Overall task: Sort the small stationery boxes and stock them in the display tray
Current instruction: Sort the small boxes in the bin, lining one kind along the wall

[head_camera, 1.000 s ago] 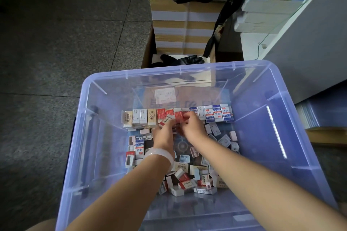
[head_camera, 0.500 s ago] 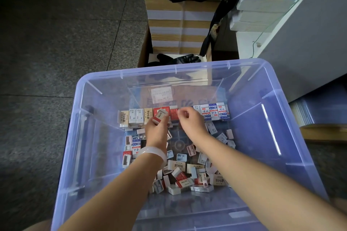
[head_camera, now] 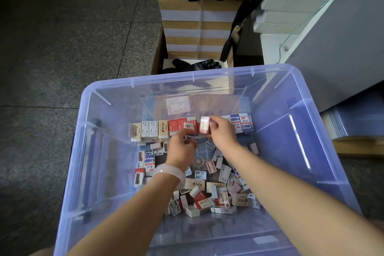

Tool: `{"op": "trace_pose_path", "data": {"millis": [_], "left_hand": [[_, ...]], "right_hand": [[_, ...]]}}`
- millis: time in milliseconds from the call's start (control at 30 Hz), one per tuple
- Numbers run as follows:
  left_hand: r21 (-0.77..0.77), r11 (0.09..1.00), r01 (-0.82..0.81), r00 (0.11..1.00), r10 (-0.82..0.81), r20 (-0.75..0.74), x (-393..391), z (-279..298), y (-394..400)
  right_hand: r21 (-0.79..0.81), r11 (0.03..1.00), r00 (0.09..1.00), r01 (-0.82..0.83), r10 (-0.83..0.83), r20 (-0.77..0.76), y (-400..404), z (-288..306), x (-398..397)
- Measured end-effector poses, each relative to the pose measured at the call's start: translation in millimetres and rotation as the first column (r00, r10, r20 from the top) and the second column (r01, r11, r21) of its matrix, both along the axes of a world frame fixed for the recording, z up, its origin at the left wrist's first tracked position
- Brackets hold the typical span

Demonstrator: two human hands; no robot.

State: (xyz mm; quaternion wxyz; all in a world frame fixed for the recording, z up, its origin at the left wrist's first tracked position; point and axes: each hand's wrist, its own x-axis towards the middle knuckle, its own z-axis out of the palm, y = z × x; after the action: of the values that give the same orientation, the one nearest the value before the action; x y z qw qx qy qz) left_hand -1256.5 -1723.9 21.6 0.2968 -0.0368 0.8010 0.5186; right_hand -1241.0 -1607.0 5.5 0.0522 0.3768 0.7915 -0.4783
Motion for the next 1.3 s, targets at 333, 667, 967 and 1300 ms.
{"op": "trace_pose_path", "data": {"millis": [333, 667, 967, 1300], "left_hand": [[0.144, 0.978, -0.149, 0.988, 0.142, 0.059, -0.1, -3.0, 7.7], [-0.055, 0.979, 0.197, 0.977, -0.200, -0.068, -3.4, 0.9, 2.6], [-0.492, 0.463, 0.737, 0.560, -0.826, 0.060, -1.2, -3.5, 8.1], [-0.759, 0.265, 0.595, 0.512, -0.853, 0.103, -2.5, -7.9, 6.3]], "right_hand": [[0.182, 0.982, 0.997, -0.049, 0.058, -0.044, -2.0, 0.1, 5.8], [-0.082, 0.991, 0.994, 0.108, -0.110, -0.027, -2.6, 9.6, 5.6], [0.091, 0.960, 0.964, 0.265, -0.264, -0.030, -3.8, 2.2, 13.6], [0.183, 0.970, 0.985, 0.160, -0.169, 0.035, -2.6, -4.1, 13.0]]}}
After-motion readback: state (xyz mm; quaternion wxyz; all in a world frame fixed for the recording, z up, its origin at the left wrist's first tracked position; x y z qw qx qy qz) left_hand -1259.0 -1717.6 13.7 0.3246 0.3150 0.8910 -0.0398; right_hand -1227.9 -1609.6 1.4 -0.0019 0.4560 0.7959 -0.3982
